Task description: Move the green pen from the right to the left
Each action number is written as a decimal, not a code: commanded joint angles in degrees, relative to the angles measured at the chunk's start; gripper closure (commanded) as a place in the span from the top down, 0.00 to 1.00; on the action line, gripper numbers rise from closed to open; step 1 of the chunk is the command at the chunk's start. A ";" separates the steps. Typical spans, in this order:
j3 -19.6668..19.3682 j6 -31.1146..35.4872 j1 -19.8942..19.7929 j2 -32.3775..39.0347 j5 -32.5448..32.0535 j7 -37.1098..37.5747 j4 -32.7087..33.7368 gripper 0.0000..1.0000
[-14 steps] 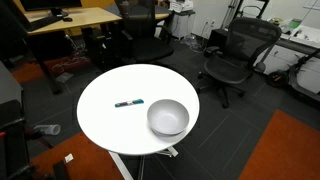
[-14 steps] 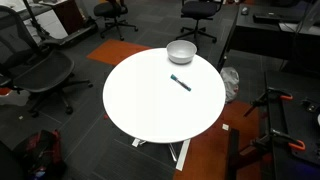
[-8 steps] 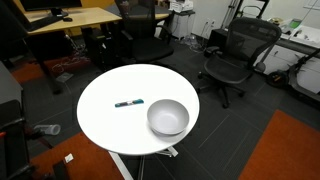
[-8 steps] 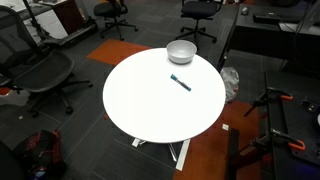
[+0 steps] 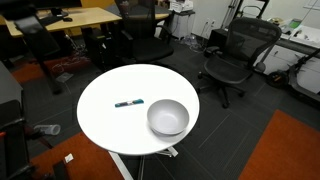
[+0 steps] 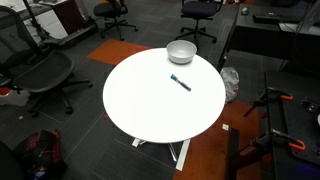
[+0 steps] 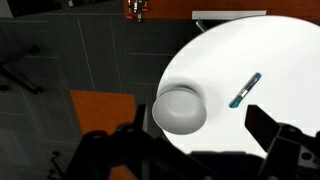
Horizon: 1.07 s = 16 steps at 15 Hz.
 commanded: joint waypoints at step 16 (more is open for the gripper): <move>6.56 25.67 4.82 27.22 15.26 15.22 -0.75 1.00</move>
